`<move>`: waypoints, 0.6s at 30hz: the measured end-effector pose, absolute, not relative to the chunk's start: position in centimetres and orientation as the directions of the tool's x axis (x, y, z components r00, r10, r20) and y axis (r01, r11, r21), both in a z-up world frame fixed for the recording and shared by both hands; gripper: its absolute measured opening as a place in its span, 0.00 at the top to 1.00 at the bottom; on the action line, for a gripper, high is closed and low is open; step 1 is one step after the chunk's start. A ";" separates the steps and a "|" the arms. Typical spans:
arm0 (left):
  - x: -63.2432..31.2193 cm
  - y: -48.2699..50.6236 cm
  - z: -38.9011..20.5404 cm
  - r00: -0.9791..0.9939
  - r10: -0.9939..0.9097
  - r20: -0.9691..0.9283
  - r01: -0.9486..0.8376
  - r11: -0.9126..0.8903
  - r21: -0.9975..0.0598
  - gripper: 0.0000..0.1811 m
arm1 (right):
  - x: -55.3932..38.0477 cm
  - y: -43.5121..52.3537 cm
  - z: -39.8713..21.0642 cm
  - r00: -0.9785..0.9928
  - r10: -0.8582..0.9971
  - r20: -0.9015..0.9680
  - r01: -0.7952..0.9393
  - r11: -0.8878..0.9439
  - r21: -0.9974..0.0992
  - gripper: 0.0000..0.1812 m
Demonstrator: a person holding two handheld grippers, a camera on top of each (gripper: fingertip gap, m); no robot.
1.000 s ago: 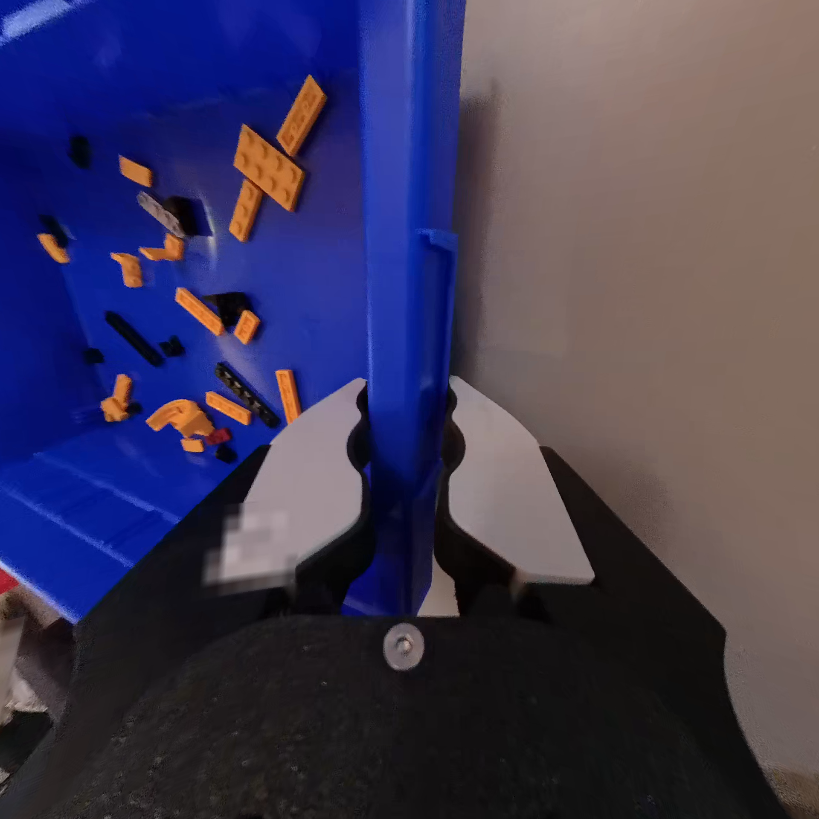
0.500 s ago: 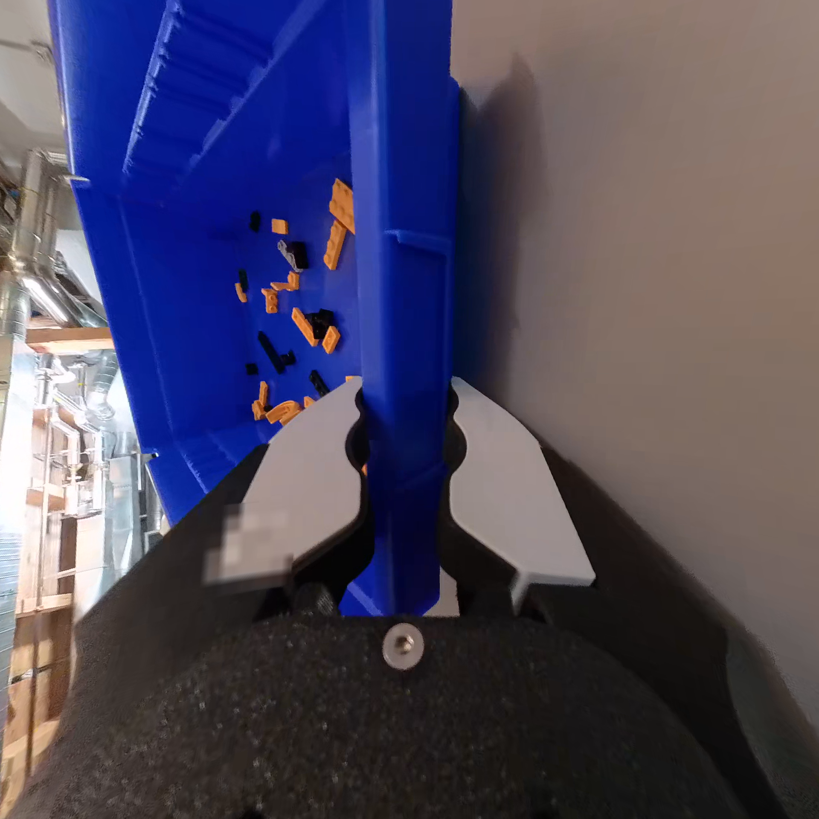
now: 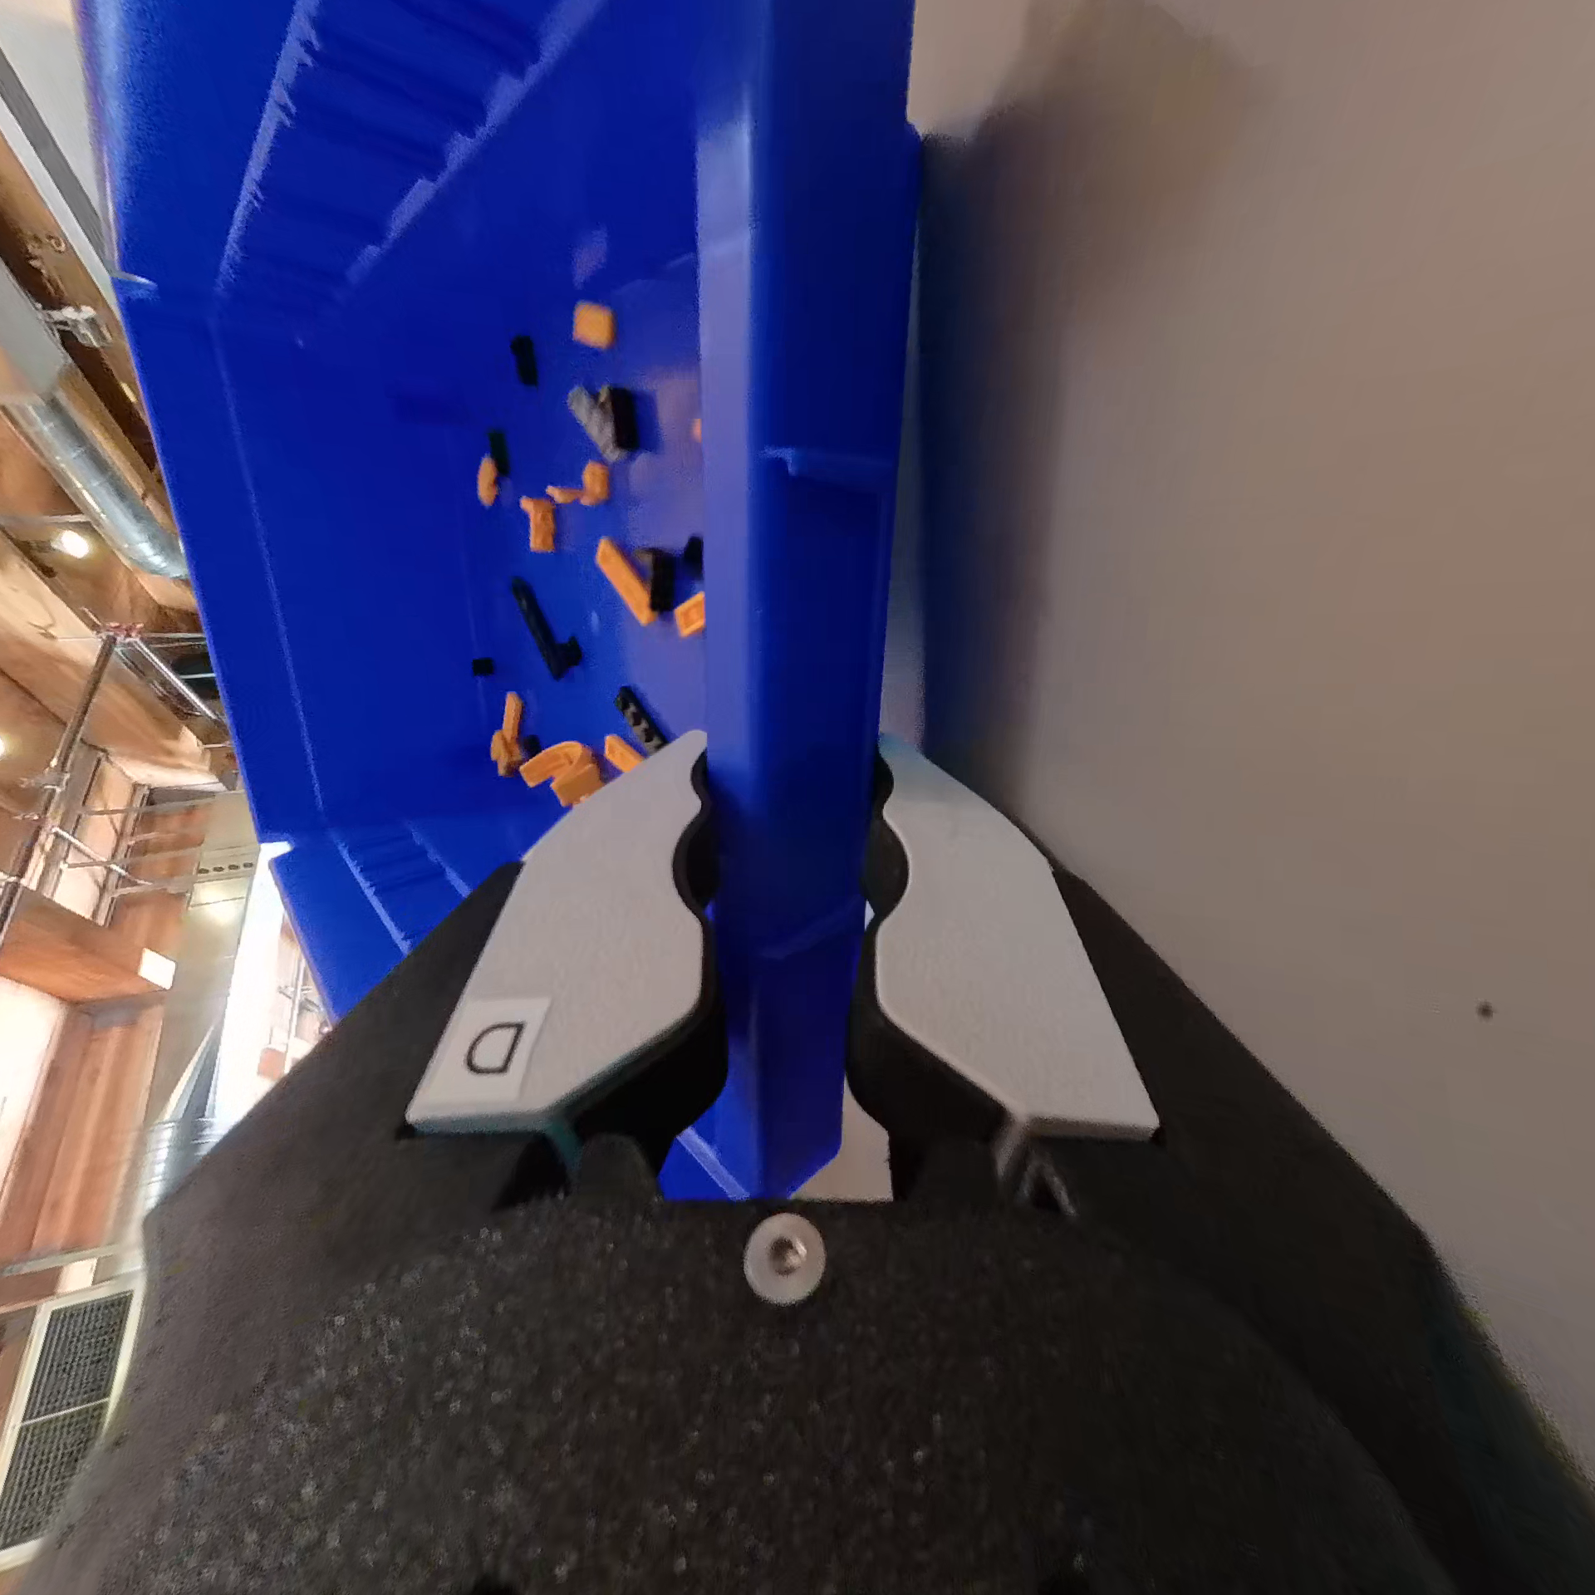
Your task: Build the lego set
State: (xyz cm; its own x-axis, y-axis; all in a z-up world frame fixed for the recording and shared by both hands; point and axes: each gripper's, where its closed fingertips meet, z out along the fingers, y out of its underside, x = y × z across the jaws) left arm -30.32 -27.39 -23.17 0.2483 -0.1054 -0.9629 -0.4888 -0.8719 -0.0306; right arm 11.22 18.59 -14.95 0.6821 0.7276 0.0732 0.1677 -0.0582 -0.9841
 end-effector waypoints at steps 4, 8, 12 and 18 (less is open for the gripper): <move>-31.2 -27.9 -23.4 0.314 -0.082 -0.946 -0.441 -0.895 -0.069 0.82 | 11.3 18.6 -14.8 0.682 0.728 0.071 0.164 -0.057 -0.985 1.00; -31.4 -28.3 -23.7 0.451 -0.063 -0.890 -0.389 -0.911 -0.133 0.81 | 11.2 18.6 -14.9 0.682 0.728 0.074 0.168 -0.058 -0.984 1.00; -30.7 -28.3 -23.7 0.603 -0.054 -0.796 -0.341 -0.920 -0.195 0.83 | 11.2 18.6 -15.0 0.682 0.728 0.075 0.172 -0.060 -0.983 1.00; -30.2 -28.2 -23.6 0.677 -0.107 -0.728 -0.347 -0.919 -0.188 0.83 | 11.1 18.6 -15.2 0.681 0.729 0.075 0.175 -0.062 -0.983 1.00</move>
State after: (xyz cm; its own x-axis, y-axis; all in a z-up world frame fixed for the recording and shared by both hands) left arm -30.21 -28.24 -23.57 0.6769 -0.1072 -0.7282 -0.3473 -0.9188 -0.1876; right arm 11.15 18.62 -15.16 0.6806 0.7288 0.0755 0.1753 -0.0620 -0.9826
